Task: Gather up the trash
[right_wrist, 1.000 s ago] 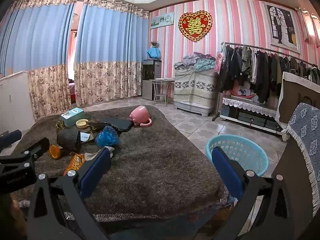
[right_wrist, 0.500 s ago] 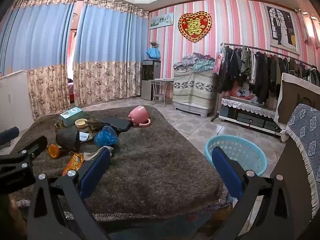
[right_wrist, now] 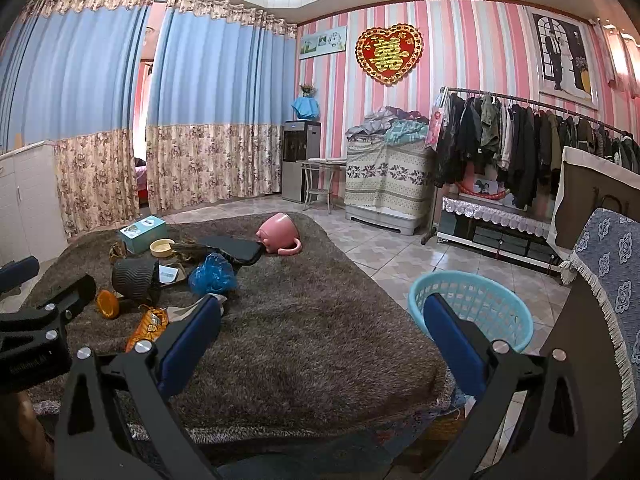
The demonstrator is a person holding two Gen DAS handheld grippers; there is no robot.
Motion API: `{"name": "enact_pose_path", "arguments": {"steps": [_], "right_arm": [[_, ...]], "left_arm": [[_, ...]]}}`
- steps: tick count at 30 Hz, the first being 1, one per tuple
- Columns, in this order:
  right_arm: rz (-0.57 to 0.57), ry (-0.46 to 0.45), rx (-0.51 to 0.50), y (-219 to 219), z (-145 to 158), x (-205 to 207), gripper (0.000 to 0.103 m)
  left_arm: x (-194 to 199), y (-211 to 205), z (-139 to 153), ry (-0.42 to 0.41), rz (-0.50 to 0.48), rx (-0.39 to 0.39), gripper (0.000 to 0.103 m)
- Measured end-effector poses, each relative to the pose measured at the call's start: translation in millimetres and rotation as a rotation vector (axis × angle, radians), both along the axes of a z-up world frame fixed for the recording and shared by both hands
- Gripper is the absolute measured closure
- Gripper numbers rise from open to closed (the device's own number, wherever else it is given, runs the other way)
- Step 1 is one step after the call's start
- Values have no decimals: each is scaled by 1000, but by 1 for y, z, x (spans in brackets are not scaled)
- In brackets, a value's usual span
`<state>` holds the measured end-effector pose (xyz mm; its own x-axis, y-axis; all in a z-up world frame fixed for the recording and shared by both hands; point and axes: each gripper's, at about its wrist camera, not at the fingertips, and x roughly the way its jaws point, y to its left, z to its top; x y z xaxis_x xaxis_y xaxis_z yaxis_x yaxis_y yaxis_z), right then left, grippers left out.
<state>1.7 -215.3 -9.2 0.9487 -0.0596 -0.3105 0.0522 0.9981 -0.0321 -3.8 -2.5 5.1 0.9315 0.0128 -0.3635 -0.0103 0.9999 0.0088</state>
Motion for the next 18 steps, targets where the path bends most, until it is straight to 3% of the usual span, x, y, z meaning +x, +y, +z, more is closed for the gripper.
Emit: {"name": "enact_pose_path", "arguments": {"steps": [18], "right_arm": [[-1, -6, 1, 0, 0, -1, 4]], "left_arm": [[-3, 1, 3, -3, 1, -1, 5]]}}
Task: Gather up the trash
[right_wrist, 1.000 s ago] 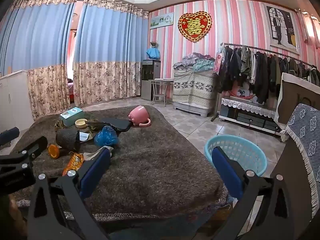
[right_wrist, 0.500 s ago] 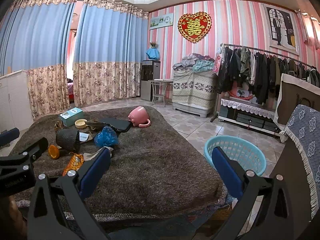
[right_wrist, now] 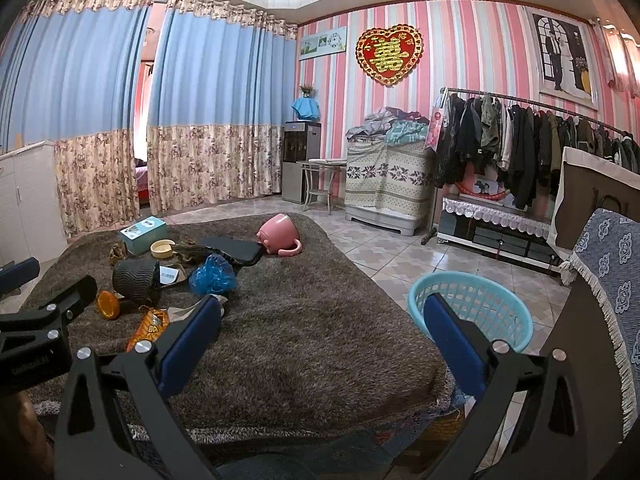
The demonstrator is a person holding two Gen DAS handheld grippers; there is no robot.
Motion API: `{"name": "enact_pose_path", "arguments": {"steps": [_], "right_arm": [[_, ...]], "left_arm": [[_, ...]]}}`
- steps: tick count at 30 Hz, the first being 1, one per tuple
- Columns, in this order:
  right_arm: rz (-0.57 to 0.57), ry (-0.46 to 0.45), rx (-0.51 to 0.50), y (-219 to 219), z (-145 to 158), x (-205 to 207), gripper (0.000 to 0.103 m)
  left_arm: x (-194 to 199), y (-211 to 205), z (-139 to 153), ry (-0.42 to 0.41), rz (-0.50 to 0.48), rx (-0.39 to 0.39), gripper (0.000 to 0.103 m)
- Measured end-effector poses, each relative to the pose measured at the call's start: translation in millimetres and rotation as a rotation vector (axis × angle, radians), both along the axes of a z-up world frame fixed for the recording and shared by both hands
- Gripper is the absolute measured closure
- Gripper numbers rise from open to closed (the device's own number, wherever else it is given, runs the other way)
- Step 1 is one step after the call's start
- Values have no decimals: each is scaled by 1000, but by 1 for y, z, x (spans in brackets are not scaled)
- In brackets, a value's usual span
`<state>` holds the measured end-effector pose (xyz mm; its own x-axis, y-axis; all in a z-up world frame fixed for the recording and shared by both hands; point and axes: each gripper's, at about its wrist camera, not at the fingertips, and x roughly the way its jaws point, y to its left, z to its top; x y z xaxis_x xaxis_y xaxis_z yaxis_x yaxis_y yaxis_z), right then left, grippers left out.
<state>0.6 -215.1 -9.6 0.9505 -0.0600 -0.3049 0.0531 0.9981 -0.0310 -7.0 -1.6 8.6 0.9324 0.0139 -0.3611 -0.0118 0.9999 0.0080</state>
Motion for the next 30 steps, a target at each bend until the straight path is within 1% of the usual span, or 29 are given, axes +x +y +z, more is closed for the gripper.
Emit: {"name": "enact_pose_path", "arguments": {"steps": [13, 14, 21, 30], "right_arm": [[2, 3, -2, -5, 4, -3, 4], [1, 3, -4, -7, 5, -4, 4], [9, -5, 5, 2, 8, 0, 4], [17, -3, 3, 5, 2, 7, 4]], "left_arm": [[0, 0, 1, 4, -2, 1, 5], [1, -1, -5, 2, -1, 0, 5], [1, -1, -5, 8, 0, 6, 5], [5, 0, -7, 11, -3, -4, 5]]}}
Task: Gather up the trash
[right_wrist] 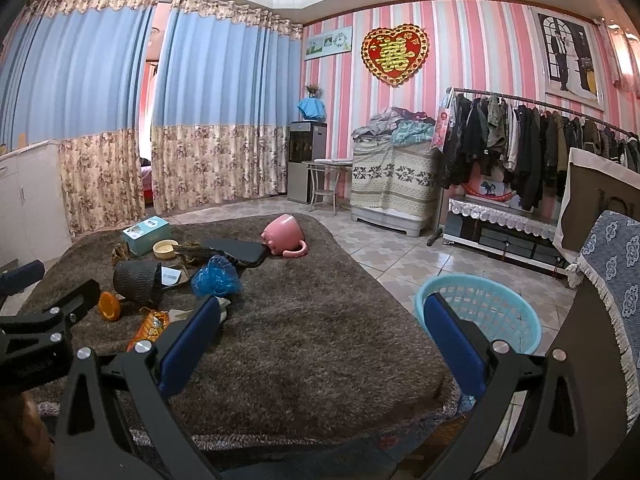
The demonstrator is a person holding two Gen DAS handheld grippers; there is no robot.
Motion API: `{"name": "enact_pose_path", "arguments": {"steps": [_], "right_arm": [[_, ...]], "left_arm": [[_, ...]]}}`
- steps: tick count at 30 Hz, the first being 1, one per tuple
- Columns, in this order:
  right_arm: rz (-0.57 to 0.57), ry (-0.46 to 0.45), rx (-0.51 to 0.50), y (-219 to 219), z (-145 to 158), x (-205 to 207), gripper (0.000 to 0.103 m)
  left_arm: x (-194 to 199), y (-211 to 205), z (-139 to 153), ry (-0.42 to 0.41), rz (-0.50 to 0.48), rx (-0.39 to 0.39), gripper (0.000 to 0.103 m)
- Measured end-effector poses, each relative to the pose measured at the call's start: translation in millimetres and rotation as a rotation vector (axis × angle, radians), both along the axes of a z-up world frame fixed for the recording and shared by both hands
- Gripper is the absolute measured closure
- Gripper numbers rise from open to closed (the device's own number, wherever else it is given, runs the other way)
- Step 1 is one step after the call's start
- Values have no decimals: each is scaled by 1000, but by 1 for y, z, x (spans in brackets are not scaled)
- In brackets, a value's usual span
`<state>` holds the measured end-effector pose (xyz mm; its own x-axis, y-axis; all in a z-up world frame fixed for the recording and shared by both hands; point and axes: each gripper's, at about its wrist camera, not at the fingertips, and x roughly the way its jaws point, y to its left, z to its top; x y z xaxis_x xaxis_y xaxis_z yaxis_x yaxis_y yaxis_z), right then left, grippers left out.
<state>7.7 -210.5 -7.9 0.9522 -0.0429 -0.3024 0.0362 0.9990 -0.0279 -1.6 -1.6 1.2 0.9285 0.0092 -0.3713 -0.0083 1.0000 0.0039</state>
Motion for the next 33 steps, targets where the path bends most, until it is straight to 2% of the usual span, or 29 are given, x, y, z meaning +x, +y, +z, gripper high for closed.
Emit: {"name": "enact_pose_path", "arguments": {"steps": [14, 23, 33], "right_arm": [[1, 6, 2, 0, -6, 11, 4], [6, 14, -1, 0, -10, 18, 4], [-10, 12, -5, -2, -20, 32, 4]], "left_arm": [[18, 5, -10, 15, -4, -19, 5], [20, 20, -17, 9, 13, 8, 5], [35, 42, -37, 61, 43, -2, 5]]}}
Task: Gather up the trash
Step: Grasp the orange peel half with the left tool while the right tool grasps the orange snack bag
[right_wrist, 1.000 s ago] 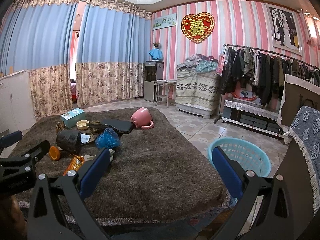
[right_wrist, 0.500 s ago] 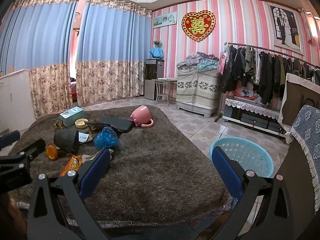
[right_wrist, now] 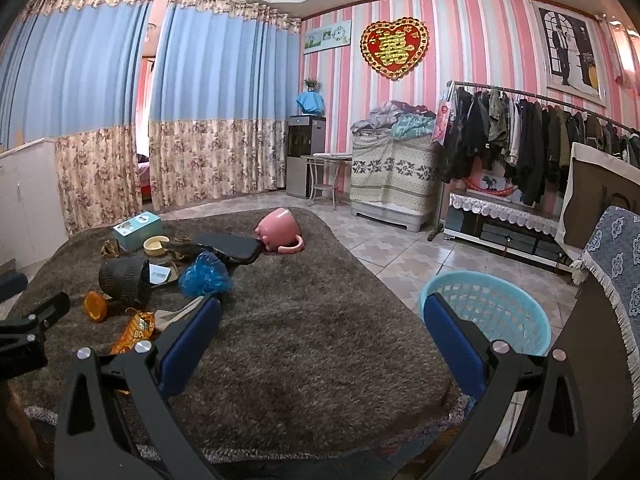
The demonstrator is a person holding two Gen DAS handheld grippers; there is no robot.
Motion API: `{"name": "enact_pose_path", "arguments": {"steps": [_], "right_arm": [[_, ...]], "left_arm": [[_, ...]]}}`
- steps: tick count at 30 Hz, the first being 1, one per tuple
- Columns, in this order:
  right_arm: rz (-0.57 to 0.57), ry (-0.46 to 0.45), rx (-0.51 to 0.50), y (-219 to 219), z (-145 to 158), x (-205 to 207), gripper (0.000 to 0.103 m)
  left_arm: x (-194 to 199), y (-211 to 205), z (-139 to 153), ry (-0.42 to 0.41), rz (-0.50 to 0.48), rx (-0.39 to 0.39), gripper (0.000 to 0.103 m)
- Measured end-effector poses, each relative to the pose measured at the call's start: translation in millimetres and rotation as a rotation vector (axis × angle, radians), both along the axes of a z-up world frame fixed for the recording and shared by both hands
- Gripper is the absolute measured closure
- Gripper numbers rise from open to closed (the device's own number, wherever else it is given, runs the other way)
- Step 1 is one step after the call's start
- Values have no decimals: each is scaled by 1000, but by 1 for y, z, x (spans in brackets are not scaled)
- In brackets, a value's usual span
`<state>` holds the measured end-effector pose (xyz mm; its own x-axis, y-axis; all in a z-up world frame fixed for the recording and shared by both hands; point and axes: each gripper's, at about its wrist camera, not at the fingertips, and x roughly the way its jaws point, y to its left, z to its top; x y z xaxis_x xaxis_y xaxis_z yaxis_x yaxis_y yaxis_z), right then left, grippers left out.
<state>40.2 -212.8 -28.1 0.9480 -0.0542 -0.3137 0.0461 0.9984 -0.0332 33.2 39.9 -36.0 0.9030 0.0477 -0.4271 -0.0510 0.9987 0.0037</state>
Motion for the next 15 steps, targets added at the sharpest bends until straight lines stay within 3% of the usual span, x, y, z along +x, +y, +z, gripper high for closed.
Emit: {"name": "enact_pose_path", "arguments": {"steps": [8, 15], "right_arm": [[-17, -16, -13, 2, -4, 4, 4], [-5, 93, 15, 11, -14, 32, 4]], "left_arm": [[28, 23, -21, 52, 68, 8, 5], [72, 55, -48, 152, 118, 44, 5]]}}
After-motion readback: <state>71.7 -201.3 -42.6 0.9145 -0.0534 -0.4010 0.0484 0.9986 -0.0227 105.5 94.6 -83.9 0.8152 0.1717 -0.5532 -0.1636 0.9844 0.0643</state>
